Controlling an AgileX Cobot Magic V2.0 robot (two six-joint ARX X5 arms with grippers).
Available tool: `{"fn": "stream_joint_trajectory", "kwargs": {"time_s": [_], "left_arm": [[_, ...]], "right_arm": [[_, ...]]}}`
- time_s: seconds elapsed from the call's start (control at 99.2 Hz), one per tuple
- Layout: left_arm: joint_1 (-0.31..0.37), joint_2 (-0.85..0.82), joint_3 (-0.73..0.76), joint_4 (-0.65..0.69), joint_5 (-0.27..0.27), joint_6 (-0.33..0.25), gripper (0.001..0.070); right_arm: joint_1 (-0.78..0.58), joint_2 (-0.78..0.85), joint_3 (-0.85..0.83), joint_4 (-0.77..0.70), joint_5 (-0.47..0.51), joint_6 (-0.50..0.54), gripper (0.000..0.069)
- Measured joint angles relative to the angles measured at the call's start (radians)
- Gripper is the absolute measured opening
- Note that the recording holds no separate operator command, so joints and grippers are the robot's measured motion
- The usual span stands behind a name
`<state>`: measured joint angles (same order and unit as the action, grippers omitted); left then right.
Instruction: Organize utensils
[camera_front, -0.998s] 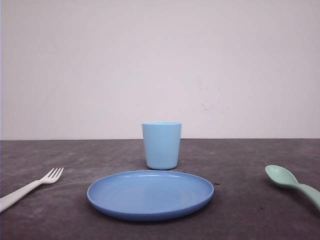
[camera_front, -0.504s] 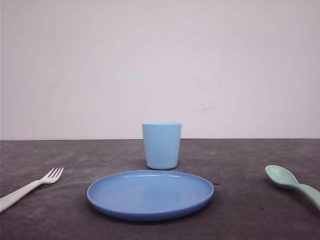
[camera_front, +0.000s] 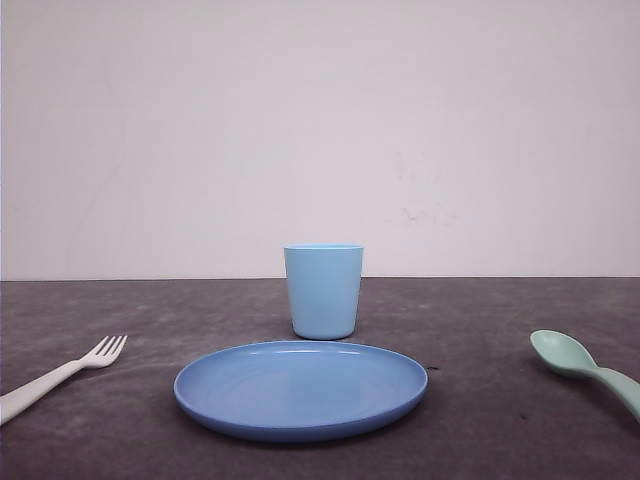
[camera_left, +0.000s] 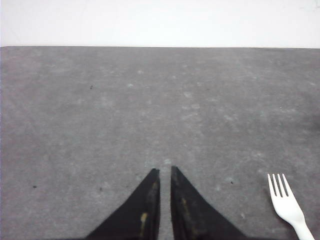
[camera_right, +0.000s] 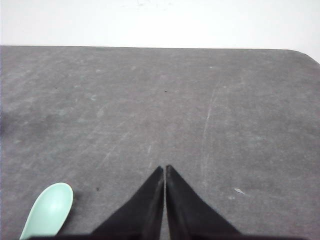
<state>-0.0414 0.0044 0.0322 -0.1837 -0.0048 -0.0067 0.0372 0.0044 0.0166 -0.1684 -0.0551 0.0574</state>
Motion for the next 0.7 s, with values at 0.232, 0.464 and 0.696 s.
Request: {"fn": "stream_joint_trajectory", "kwargs": {"time_s": [0.232, 0.464, 0.696], "left_arm": [[0.000, 0.000, 0.000, 0.000, 0.000, 0.000, 0.0012], [0.000, 0.000, 0.000, 0.000, 0.001, 0.000, 0.0012], [0.000, 0.000, 0.000, 0.002, 0.004, -0.088, 0.0012]], "right_arm": [[0.000, 0.000, 0.000, 0.000, -0.001, 0.003, 0.0007], [0.000, 0.000, 0.000, -0.002, -0.005, 0.055, 0.0007], [0.000, 0.000, 0.000, 0.002, -0.006, 0.093, 0.0007]]}}
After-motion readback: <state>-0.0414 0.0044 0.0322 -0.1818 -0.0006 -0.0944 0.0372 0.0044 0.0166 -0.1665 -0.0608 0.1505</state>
